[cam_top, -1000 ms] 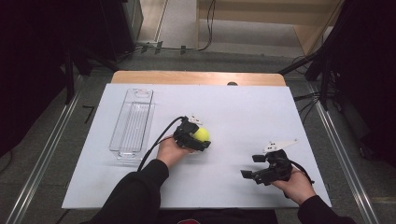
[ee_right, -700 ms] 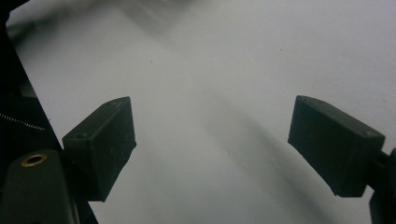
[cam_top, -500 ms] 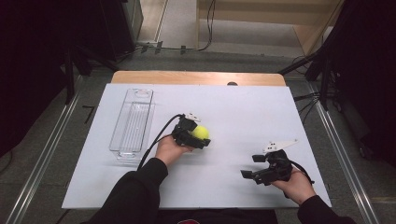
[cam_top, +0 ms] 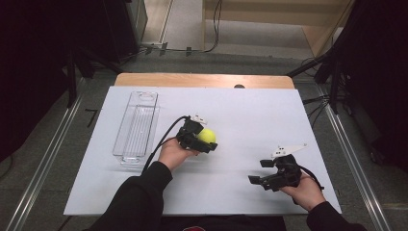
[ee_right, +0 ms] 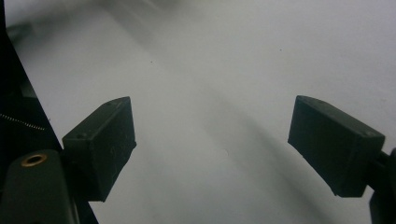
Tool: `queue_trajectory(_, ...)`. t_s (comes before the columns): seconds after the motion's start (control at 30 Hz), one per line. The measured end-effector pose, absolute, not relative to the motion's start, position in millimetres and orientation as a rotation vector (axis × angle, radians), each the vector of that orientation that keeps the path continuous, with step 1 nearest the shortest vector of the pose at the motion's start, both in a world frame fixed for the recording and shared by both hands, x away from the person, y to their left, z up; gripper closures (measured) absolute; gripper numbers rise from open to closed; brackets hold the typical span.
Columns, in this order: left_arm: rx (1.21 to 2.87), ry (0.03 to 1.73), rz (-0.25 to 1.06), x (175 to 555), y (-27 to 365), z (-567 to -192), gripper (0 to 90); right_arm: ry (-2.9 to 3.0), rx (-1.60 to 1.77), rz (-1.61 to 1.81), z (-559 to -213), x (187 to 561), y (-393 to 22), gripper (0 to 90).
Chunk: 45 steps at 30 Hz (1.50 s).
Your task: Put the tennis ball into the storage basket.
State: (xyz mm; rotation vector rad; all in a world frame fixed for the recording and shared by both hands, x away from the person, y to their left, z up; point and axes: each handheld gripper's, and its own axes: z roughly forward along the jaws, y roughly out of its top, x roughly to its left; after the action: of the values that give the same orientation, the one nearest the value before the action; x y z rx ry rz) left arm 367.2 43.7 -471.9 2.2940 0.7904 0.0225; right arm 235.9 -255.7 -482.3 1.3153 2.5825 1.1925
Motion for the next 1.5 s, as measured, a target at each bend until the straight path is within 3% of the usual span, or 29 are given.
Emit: queue_trajectory(1.5, 2.322, 0.737, -0.044, 358.1, 51.7, -408.8, 26.8, 2.581, 1.314, 1.192, -482.0, 235.7, -255.6, 12.8)
